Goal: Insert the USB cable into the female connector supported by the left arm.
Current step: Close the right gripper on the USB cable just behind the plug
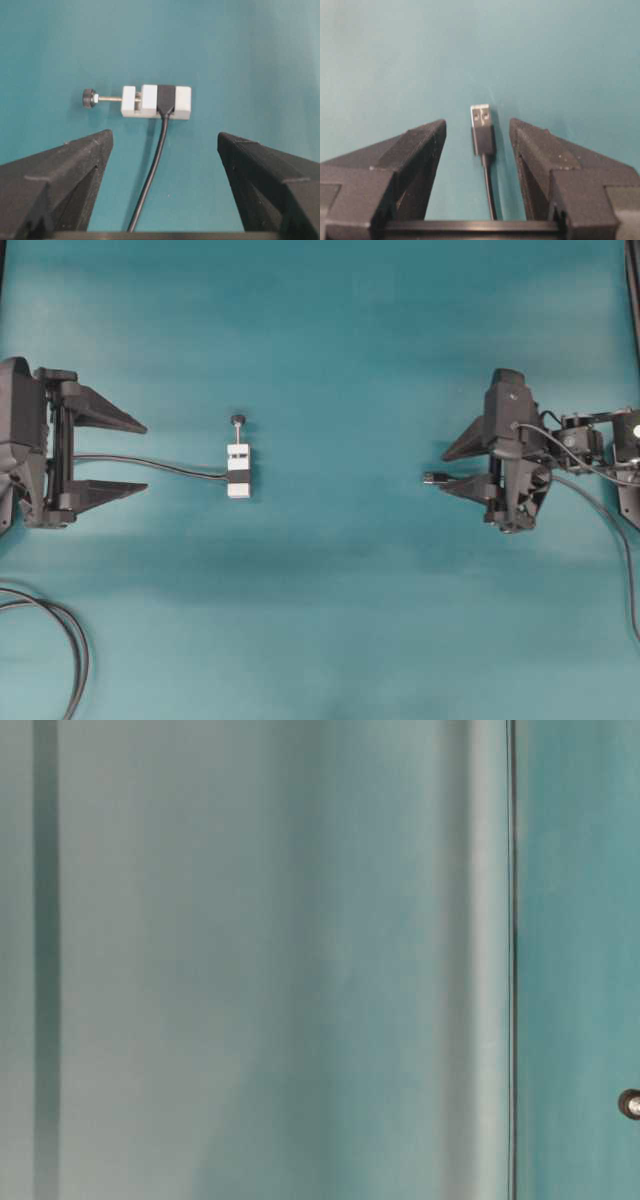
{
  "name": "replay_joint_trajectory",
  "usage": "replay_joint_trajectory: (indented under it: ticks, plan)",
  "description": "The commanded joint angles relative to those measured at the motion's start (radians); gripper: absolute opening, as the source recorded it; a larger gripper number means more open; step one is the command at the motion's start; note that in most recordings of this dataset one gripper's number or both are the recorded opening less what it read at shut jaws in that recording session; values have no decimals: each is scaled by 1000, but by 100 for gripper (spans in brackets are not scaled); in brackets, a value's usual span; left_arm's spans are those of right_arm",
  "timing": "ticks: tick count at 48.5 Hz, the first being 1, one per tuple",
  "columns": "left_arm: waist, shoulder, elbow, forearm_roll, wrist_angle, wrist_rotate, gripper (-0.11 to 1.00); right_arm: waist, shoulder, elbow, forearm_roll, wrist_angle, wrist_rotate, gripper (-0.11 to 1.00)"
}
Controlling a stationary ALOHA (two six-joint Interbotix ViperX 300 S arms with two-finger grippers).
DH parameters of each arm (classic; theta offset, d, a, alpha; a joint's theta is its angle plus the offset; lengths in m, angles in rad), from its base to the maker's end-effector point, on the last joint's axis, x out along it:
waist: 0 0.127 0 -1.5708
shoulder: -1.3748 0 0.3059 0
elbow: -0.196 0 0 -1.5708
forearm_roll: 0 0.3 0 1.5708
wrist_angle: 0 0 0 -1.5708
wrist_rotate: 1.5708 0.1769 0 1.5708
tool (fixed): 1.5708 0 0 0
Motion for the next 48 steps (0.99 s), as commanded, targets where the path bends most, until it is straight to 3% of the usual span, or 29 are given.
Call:
replay_joint_trajectory:
  ticks: [1, 28, 48]
  plan:
    - [-2, 2, -20, 0, 3, 0, 92, -6, -5, 5, -2, -25, -3, 57]
    - [-2, 0, -25, -11, 23, -5, 92, -12, 126, -21, -2, -87, 0, 57]
    - [0, 2, -25, -11, 43, -2, 92, 14, 130, -12, -2, -75, 18, 53]
